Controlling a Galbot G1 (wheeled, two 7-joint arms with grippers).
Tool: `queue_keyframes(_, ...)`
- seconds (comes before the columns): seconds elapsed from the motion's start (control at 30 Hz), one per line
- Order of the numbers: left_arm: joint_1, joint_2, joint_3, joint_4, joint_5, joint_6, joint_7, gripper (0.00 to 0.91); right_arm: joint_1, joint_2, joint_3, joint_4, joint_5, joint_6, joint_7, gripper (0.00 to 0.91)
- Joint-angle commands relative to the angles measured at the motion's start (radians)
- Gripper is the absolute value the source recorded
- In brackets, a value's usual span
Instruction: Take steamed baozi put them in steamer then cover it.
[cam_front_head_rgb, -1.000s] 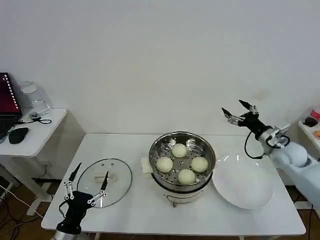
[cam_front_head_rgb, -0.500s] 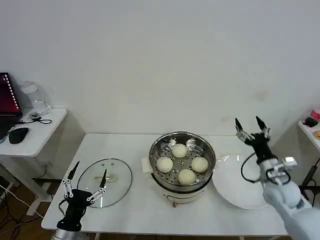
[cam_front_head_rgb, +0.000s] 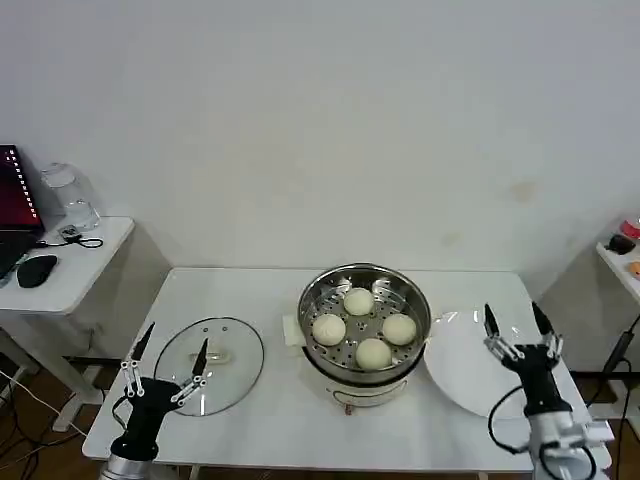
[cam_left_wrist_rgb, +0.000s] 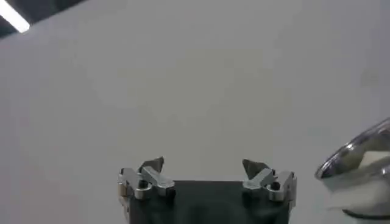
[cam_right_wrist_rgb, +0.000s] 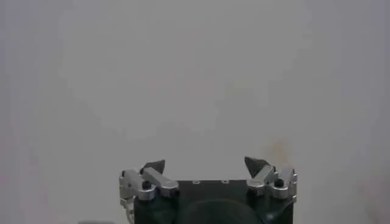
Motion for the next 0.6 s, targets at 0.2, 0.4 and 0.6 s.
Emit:
queue_keyframes(0.2, -0.024, 0.049, 0.039, 0.324, 0.702, 0.088, -0.568, 0.907, -0.178, 0.204, 0.112, 0.006, -0.135, 0.043, -0.048, 0.907)
queue_keyframes(0.4, -0.022, 0.089, 0.107, 0.332, 0.716, 0.223, -0.487, 0.907, -0.165, 0.207, 0.128, -0.012, -0.114, 0.034, -0.048, 0.907)
queue_keyframes(0.6, -0.103, 0.109, 0.126, 0.352, 0.716, 0.224, -0.432, 0.907, -0.152, 0.208, 0.129, -0.031, -0.117, 0.03, -0.054, 0.907)
